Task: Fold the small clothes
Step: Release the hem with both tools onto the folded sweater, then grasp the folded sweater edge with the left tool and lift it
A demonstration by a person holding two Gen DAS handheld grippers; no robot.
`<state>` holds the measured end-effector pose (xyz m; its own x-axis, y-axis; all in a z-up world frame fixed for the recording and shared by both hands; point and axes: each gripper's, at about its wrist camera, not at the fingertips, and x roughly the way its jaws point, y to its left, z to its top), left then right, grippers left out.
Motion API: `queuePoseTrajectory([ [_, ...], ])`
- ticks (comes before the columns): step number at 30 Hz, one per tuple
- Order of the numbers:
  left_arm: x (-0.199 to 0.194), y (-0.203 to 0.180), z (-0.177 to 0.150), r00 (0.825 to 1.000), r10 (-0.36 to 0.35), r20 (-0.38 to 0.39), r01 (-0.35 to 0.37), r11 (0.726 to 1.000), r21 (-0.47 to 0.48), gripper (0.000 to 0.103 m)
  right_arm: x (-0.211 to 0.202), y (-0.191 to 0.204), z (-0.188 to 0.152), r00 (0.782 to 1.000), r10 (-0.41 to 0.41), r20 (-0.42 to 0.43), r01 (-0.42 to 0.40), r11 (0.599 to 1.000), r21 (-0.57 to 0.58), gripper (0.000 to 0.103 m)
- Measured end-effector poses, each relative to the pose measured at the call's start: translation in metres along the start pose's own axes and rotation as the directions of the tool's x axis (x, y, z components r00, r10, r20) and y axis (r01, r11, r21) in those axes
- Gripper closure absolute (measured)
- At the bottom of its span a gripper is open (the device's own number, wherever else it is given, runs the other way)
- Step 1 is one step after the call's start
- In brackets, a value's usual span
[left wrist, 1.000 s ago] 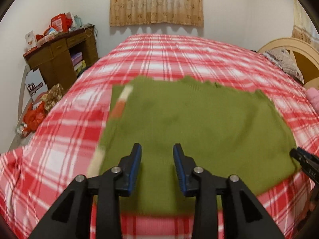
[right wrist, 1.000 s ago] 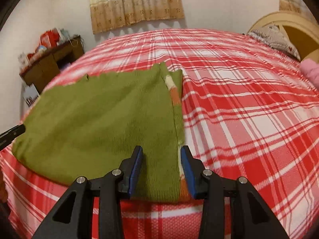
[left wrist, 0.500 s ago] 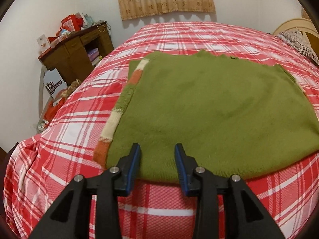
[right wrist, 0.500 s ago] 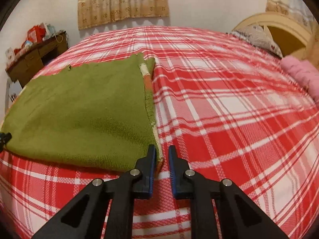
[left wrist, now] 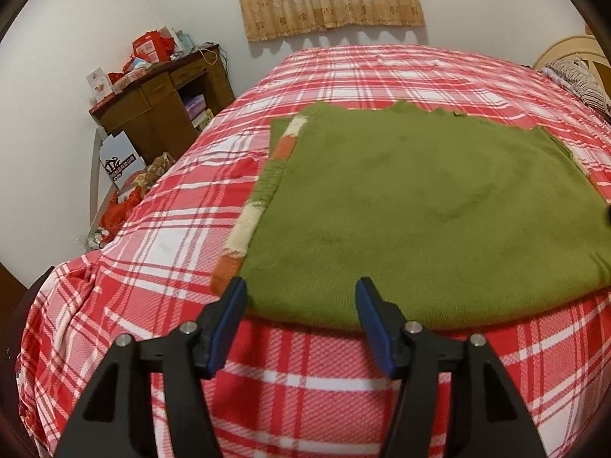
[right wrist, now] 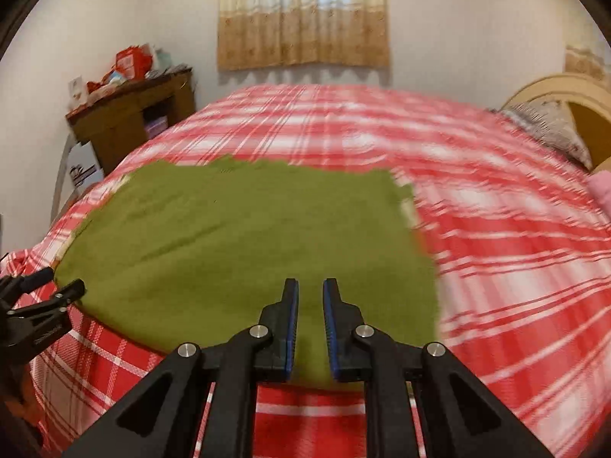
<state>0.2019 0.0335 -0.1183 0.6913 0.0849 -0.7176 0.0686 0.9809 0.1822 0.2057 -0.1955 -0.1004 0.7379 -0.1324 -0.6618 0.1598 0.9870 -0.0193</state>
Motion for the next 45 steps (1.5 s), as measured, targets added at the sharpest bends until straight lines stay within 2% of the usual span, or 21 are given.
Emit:
queuePoseTrajectory([
  [2,-0.002,0.008,-0.003,1.000,-0.001,0.002,0.001,1.000,-0.019,0.027,0.017,0.006,-0.008,0.999,0.012,-0.038,-0.012,1.000,0.003,0.090],
  [4,-0.001,0.022,-0.006,1.000,-0.011,0.001,0.011,0.997,-0.070,0.025,0.035,0.007,-0.022,0.996,-0.003,-0.085,0.001,1.000,-0.021,0.090],
  [5,0.000,0.029,-0.008,1.000,-0.020,-0.003,0.019,0.994,-0.106,0.025,0.032,0.006,-0.028,0.999,0.005,-0.040,-0.006,1.000,-0.025,0.089],
  [7,0.002,0.045,-0.012,0.999,-0.050,-0.008,0.047,0.979,-0.200,0.025,0.031,0.001,-0.030,0.999,0.022,-0.040,-0.023,1.000,-0.009,0.088],
  [9,0.006,0.058,-0.017,0.994,-0.106,-0.015,0.096,0.945,-0.311,0.025,0.031,-0.002,-0.032,0.999,0.036,-0.035,-0.035,0.999,0.009,0.087],
  [11,0.009,0.061,-0.019,0.987,-0.158,-0.020,0.139,0.915,-0.378,0.025,0.031,-0.003,-0.033,0.999,0.039,-0.022,-0.039,0.999,0.012,0.086],
  [14,0.016,0.050,-0.014,0.974,-0.227,-0.015,0.203,0.896,-0.395,0.025,0.030,-0.002,-0.035,0.999,0.032,-0.014,-0.032,0.999,0.006,0.086],
  [15,0.024,0.045,-0.010,0.963,-0.270,-0.026,0.236,0.884,-0.404,0.025,0.029,0.000,-0.036,0.999,0.030,-0.011,-0.030,1.000,0.005,0.086],
  [18,0.034,0.040,0.000,0.961,-0.275,0.002,0.249,0.866,-0.434,0.023,0.028,-0.001,-0.035,0.999,0.035,-0.005,-0.035,0.999,0.006,0.085],
  [21,0.044,0.042,0.010,0.950,-0.311,0.034,0.286,0.820,-0.495,0.023,0.028,-0.007,-0.035,0.997,0.073,0.000,-0.073,0.997,0.034,0.083],
  [22,0.045,0.043,0.011,0.946,-0.319,0.048,0.298,0.807,-0.511,0.030,0.028,-0.009,-0.035,0.996,0.085,0.002,-0.085,0.995,0.042,0.083],
  [23,0.046,0.043,0.013,0.943,-0.328,0.062,0.311,0.797,-0.517,0.048,0.028,-0.011,-0.036,0.995,0.098,0.004,-0.098,0.994,0.051,0.082],
  [25,0.051,0.040,0.014,0.937,-0.345,0.048,0.320,0.800,-0.508,0.075,0.028,-0.013,-0.036,0.994,0.111,0.006,-0.111,0.992,0.063,0.082],
  [27,0.053,0.042,0.009,0.932,-0.358,0.060,0.336,0.790,-0.512,0.075,0.028,-0.011,-0.037,0.995,0.103,0.006,-0.103,0.993,0.056,0.082],
  [32,0.047,0.041,0.006,0.936,-0.345,0.066,0.332,0.805,-0.492,0.076,0.026,0.004,-0.028,0.999,0.022,-0.031,-0.022,1.000,0.000,0.082],
  [36,0.048,0.040,0.009,0.943,-0.328,0.059,0.314,0.815,-0.487,0.072,0.009,0.027,-0.015,0.989,0.148,0.026,-0.149,0.989,0.014,0.082],
  [40,0.051,0.042,0.012,0.939,-0.339,0.060,0.323,0.805,-0.497,0.062,0.020,0.058,-0.014,0.973,0.228,-0.011,-0.229,0.972,-0.050,0.082],
  [42,0.051,0.042,0.014,0.941,-0.332,0.063,0.318,0.809,-0.495,0.063,0.037,0.065,-0.024,0.971,0.226,-0.071,-0.231,0.971,-0.066,0.081],
  [43,0.051,0.041,0.015,0.943,-0.327,0.061,0.314,0.814,-0.489,0.066,0.037,0.064,-0.028,0.971,0.232,-0.051,-0.235,0.970,-0.064,0.081],
  [44,0.049,0.039,0.017,0.949,-0.309,0.063,0.301,0.831,-0.468,0.074,0.035,0.062,-0.028,0.969,0.243,-0.041,-0.245,0.968,-0.057,0.080],
  [45,0.048,0.037,0.018,0.951,-0.300,0.070,0.299,0.842,-0.450,0.076,0.036,0.059,-0.028,0.966,0.255,-0.044,-0.257,0.965,-0.045,0.080],
])
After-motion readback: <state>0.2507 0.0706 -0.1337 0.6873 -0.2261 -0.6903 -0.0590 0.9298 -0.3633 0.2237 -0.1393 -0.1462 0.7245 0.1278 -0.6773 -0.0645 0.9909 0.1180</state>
